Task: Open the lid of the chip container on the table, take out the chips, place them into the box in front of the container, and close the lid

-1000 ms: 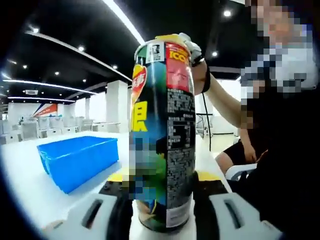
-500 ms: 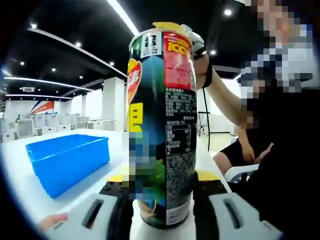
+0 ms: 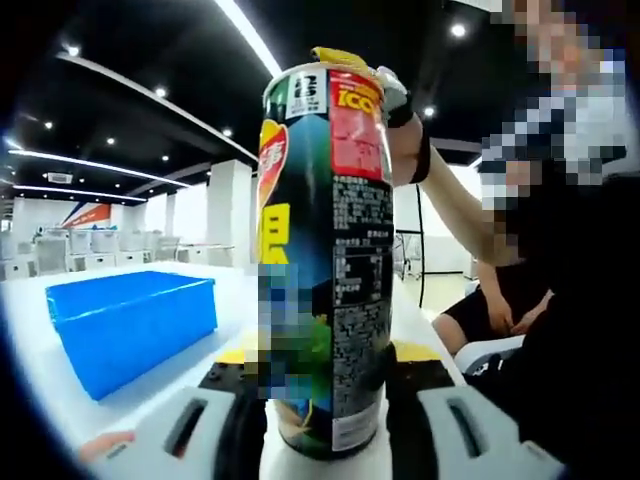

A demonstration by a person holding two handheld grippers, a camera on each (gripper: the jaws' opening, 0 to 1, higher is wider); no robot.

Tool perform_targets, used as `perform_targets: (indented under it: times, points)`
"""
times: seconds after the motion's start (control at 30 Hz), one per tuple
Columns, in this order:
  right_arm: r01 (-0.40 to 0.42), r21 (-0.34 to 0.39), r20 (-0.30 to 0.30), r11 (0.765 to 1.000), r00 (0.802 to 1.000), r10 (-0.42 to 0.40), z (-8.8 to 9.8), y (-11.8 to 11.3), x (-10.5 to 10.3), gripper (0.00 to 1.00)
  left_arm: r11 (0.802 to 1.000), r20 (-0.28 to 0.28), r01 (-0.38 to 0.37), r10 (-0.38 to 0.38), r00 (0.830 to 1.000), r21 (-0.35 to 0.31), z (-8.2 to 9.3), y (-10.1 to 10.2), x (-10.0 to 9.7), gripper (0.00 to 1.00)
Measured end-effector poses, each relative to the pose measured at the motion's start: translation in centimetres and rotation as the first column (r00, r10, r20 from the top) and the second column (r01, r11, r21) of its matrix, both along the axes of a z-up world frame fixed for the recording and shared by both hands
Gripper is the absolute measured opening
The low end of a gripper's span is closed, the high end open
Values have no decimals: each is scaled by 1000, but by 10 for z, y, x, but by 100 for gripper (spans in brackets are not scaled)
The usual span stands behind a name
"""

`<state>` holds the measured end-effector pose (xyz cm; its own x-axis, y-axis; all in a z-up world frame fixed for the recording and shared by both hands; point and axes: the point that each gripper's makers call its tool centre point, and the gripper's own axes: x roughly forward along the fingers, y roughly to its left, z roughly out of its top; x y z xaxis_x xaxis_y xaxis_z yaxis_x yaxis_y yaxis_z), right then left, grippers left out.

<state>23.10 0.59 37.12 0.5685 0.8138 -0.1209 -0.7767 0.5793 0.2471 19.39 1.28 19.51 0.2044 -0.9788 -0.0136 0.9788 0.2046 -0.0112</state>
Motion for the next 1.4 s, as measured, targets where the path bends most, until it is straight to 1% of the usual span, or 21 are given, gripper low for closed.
perform_targets:
  times: [0.07, 0.2, 0.3, 0.37, 0.43, 0.53, 0.6, 0.63, 0.67, 0.7, 0.77, 0.8, 0.83, 0.9, 0.93, 1.0, 1.03, 1.07, 1.2, 1.33, 1.4]
  points:
    - [58, -10, 10, 998, 998, -58, -4, -24, 9, 27, 1000, 1, -2, 2, 1000, 4, 0, 0, 0, 46]
    - [184, -40, -5, 982, 983, -185, -24, -78, 26, 29, 1000, 3, -3, 3, 1000, 12, 0, 0, -1, 46]
    - [285, -57, -27, 957, 958, -286, -45, -120, 36, 30, 1000, 3, -3, 3, 1000, 12, 0, 0, -1, 46]
    - [360, -69, -37, 930, 931, -363, -60, -153, 43, 31, 1000, 3, -4, 4, 1000, 12, 0, -1, -1, 46]
    - [440, -102, -36, 892, 895, -445, -79, -187, 50, 31, 1000, 3, -4, 4, 1000, 13, 0, 0, 0, 46]
    - [534, -129, -71, 836, 835, -545, -111, -232, 55, 32, 1000, 2, -4, 4, 1000, 15, 0, 0, 0, 46]
    - [607, -165, -61, 777, 780, -623, -135, -264, 58, 33, 1000, 1, -5, 5, 1000, 15, 0, 0, 0, 46]
    - [642, -184, -63, 745, 748, -661, -150, -280, 58, 36, 1000, 1, -5, 5, 1000, 15, 0, 0, 0, 46]
    - [662, -205, -56, 721, 728, -684, -162, -290, 58, 39, 1000, 0, -6, 6, 1000, 14, 0, 0, 0, 46]
    - [688, -240, -37, 685, 699, -714, -177, -303, 58, 43, 1000, 0, -6, 6, 1000, 12, 0, 0, 0, 46]
    - [709, -291, -8, 642, 670, -743, -198, -316, 56, 52, 1000, 0, -7, 7, 1000, 7, 0, -1, 0, 46]
    - [717, -309, 11, 625, 660, -751, -206, -321, 55, 54, 1000, 1, -8, 8, 1000, 5, 0, -2, 0, 46]
    - [733, -329, 35, 595, 639, -769, -217, -329, 55, 54, 1000, 1, -8, 8, 1000, 4, 0, -3, 0, 46]
    - [752, -347, 62, 561, 615, -786, -230, -338, 53, 54, 1000, 1, -8, 8, 1000, 4, 0, -4, 0, 46]
    - [757, -354, 68, 549, 607, -792, -235, -340, 52, 54, 1000, 2, -8, 8, 1000, 4, 0, -4, -1, 46]
    - [760, -360, 66, 541, 600, -798, -243, -340, 48, 55, 1000, 3, -8, 8, 1000, 6, 0, -5, -1, 46]
    - [773, -335, 130, 538, 604, -786, -235, -341, 52, 55, 1000, 3, -8, 8, 1000, 7, 0, -5, -1, 46]
    - [779, -321, 108, 538, 594, -797, -237, -335, 44, 56, 1000, 3, -8, 8, 1000, 7, 0, -5, -1, 46]
    - [790, -305, 134, 532, 589, -797, -233, -327, 39, 56, 1000, 2, -11, 11, 1000, 7, 0, -5, -1, 46]
    - [789, -301, 141, 536, 593, -793, -231, -317, 35, 56, 1000, 4, -13, 13, 1000, 3, 0, -5, -1, 46]
    - [788, -299, 141, 538, 594, -792, -232, -322, 40, 54, 1000, 4, -14, 14, 1000, 3, 0, -5, -1, 46]
